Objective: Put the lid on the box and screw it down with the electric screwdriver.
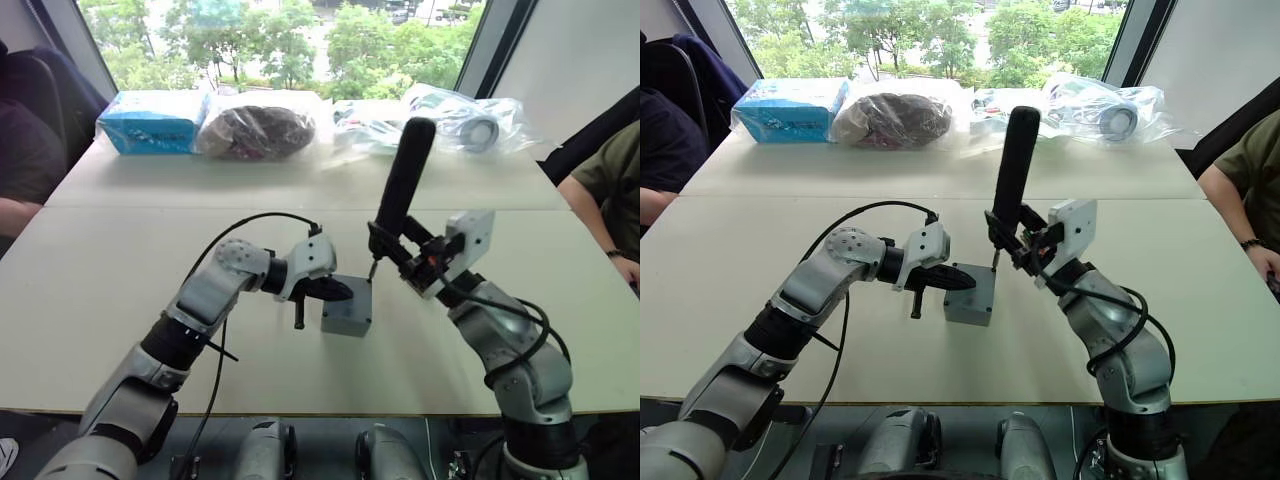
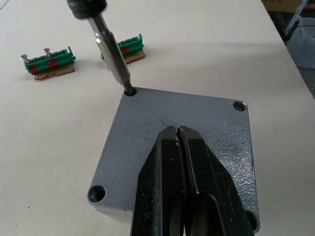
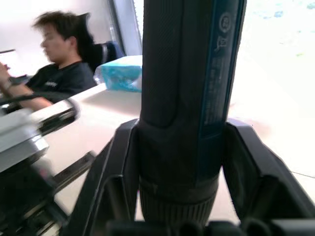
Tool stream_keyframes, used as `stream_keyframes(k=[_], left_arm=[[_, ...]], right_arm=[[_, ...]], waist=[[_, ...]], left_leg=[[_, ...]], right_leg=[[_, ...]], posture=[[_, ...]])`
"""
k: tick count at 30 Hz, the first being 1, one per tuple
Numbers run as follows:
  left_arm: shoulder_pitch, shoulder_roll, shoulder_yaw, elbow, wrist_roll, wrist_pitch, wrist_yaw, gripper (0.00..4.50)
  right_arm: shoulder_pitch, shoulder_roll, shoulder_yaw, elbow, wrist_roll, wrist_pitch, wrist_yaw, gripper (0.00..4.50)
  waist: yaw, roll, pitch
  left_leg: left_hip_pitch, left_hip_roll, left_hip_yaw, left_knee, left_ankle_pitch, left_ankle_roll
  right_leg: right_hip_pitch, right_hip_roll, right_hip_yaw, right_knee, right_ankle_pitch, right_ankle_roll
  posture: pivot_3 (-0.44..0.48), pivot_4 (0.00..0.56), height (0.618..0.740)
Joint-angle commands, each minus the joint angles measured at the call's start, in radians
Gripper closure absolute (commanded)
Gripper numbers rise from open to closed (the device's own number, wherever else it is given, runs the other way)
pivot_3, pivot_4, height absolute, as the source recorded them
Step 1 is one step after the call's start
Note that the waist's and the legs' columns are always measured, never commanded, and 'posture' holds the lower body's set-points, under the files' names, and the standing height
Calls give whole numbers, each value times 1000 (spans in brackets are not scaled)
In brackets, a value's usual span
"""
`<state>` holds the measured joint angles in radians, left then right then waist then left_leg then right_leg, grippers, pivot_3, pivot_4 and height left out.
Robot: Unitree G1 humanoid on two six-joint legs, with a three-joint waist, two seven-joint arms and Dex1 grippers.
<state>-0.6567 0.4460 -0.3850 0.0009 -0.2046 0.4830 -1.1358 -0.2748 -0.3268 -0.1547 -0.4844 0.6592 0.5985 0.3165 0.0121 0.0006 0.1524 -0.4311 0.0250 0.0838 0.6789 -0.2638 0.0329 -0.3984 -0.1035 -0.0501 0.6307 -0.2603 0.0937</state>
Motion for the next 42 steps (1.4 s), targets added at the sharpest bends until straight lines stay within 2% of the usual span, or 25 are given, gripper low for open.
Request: stream_keyframes(k=[1,4,8,11,15,21,24,29,31,33,34,36,41,42], left_arm=[[-1,-9,89,16,-57,56,32,4500],[-35,-24,164,37,-100,95,75,4500],[-64,-4,246,-25,-195,167,54,4500],[-71,53,252,-122,-236,206,14,4500],[-30,149,201,-258,-240,215,-37,4500],[18,188,155,-366,-217,204,-15,4500],[43,165,152,-388,-223,220,34,4500],[77,164,143,-405,-210,221,82,4500],[87,171,135,-397,-190,212,99,4500],[93,175,138,-398,-192,212,104,4500],[95,177,141,-400,-194,213,106,4500],[97,179,143,-402,-197,213,109,4500],[86,189,159,-380,-200,201,113,4500],[83,194,168,-368,-202,196,110,4500]], right_arm=[[-232,-151,-242,13,219,160,-121,2709],[-310,-318,-305,135,348,397,-135,2709],[-312,-528,-251,264,270,572,-111,2709],[-332,-601,-245,431,276,794,-120,2709],[-325,-669,-167,541,250,908,-17,2709],[-337,-733,-17,688,159,929,115,2709],[-379,-745,77,777,81,884,176,2709],[-411,-783,267,815,-48,784,314,2709],[-422,-789,327,826,-89,753,371,1689],[-427,-800,365,822,-110,732,438,1200],[-429,-806,379,819,-120,722,466,709],[-434,-812,396,820,-145,703,501,63],[-455,-829,406,827,-263,552,533,63],[-453,-851,411,783,-281,510,561,63]], waist=[[-2,5,4],[3,6,5],[-2,5,5],[-2,5,6],[-4,10,8],[-1,10,9],[-1,10,9],[-1,9,9],[-1,9,9],[0,8,10],[1,7,10],[1,7,11],[0,6,11],[1,6,11]], left_leg=[[-4,-1,1,1,0,0],[-12,-1,1,3,1,0],[-12,0,-1,0,0,1],[-13,-1,1,0,0,1],[-13,-1,2,0,0,1],[-12,-1,2,0,0,2],[-13,-1,2,1,0,2],[-13,-1,3,2,0,2],[-12,-1,3,2,0,2],[-12,-1,3,2,0,2],[-12,-1,2,3,0,2],[-12,-1,2,3,0,2],[-12,-2,2,4,0,2],[-12,-2,2,4,0,2]], right_leg=[[-5,-1,0,0,1,0],[-13,-1,0,3,2,1],[-11,2,-4,0,3,3],[-12,3,-3,0,3,4],[-13,3,-2,0,3,3],[-13,6,-1,0,3,4],[-13,6,0,0,3,3],[-13,6,2,0,3,4],[-13,6,2,0,3,4],[-12,6,2,0,3,4],[-12,6,2,0,3,4],[-11,6,1,0,3,4],[-11,6,2,0,3,4],[-12,6,2,0,3,4]], posture=[[0,150,740],[0,150,740],[0,150,740],[0,150,740],[0,150,740],[0,150,740],[0,150,740],[0,150,740],[0,150,740],[0,150,740],[0,150,740],[0,150,740],[0,150,740],[0,150,740]])
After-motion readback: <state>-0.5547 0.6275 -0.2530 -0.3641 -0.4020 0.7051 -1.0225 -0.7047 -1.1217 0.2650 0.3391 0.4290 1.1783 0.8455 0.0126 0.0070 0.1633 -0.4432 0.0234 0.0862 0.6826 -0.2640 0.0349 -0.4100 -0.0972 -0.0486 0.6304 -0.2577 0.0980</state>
